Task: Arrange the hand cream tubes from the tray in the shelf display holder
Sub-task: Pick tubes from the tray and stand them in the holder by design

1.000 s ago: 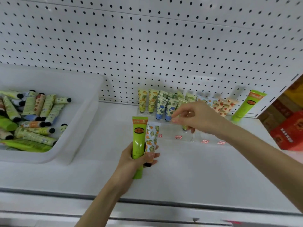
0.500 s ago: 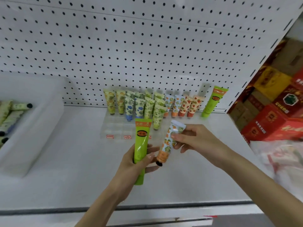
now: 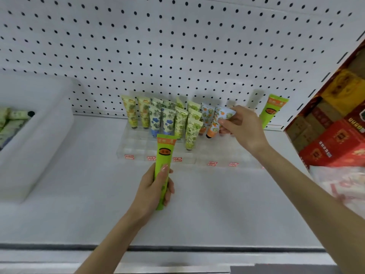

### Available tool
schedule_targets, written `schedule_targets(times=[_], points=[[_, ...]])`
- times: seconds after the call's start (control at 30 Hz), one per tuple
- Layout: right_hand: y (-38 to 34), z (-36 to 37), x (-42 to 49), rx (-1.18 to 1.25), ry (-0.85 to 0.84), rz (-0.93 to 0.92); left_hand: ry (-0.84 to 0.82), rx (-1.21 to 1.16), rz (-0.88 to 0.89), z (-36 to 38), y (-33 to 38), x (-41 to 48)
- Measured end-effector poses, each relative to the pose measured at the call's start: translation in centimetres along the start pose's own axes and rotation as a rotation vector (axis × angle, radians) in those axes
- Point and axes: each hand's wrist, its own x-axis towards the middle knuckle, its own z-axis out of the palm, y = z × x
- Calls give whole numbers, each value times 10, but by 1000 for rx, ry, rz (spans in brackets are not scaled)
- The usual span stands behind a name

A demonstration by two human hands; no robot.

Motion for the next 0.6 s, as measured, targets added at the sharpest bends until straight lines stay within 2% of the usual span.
schedule_targets(times=[0.1,0.6], points=[[3,13,9,-61,-34,-41,6,-3,-1,0,0,1],[13,32,26,-183,-112,-2,-7,-19,29,-1,-1,1]])
